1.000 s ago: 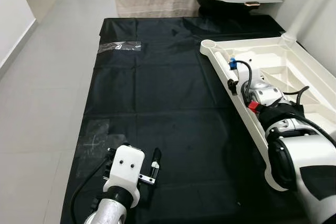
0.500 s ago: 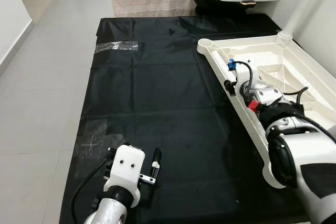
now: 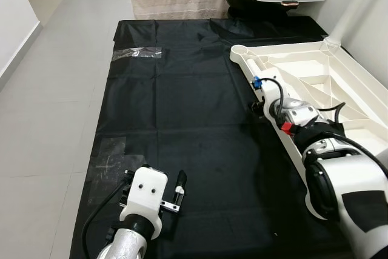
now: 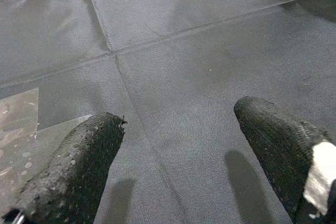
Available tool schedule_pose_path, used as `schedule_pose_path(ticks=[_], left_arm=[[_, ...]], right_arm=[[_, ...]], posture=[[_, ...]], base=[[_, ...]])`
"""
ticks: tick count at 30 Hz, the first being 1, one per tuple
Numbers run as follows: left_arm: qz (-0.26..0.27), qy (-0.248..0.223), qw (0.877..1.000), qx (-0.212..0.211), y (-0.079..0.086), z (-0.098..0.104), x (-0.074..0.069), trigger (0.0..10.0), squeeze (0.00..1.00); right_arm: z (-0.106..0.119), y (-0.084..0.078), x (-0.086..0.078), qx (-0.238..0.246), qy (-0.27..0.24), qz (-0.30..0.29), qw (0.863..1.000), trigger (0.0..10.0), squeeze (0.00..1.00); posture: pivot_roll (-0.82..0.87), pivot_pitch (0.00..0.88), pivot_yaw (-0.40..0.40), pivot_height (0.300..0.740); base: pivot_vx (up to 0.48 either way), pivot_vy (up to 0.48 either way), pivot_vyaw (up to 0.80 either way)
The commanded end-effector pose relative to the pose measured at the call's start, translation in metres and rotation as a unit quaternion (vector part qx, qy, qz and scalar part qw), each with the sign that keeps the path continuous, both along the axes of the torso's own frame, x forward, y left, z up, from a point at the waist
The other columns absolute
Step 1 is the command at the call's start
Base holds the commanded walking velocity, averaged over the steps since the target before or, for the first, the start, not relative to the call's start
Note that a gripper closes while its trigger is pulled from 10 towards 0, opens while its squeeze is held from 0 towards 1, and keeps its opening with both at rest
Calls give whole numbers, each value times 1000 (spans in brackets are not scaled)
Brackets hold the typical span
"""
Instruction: Building children table
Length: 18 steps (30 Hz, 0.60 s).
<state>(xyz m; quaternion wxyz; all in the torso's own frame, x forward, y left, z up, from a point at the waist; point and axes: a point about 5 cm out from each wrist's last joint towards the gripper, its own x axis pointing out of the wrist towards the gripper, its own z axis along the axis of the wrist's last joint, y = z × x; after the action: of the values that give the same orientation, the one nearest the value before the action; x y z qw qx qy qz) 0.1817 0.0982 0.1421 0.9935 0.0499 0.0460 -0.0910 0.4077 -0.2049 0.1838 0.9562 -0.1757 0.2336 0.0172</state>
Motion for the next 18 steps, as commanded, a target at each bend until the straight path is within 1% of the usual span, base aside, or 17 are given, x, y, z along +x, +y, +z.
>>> schedule_pose_path(ticks=[1,8,9,11,14,16,18], left_arm=[[5,13,1000,4,1,-4,-1,10000,0],[5,14,1000,4,1,-4,-2,10000,0],[5,14,1000,4,1,-4,-2,10000,0],[6,15,1000,4,1,-5,-2,10000,0],[8,15,1000,4,1,-5,-1,10000,0],[9,15,1000,4,1,-5,-1,10000,0],[10,15,1000,4,1,-5,-1,10000,0]], right_arm=[[-8,-3,-3,-12,23,-4,1000,10000,0],[-11,-6,-5,-17,34,-1,999,10000,0],[-15,-6,-7,-20,49,11,999,10000,0],[-26,-5,-12,-11,91,40,995,10000,0],[-39,-4,-20,-3,149,80,986,10000,0],[-44,-5,-24,7,171,90,981,10000,0],[-46,-6,-25,11,179,93,979,10000,0]], posture=[[123,160,-88,740],[121,155,-86,740],[123,153,-87,740],[122,152,-86,740],[116,148,-90,740],[114,147,-89,740],[114,147,-89,740]], base=[[0,0,0],[0,0,0],[0,0,0],[0,0,0],[0,0,0],[0,0,0],[0,0,0]])
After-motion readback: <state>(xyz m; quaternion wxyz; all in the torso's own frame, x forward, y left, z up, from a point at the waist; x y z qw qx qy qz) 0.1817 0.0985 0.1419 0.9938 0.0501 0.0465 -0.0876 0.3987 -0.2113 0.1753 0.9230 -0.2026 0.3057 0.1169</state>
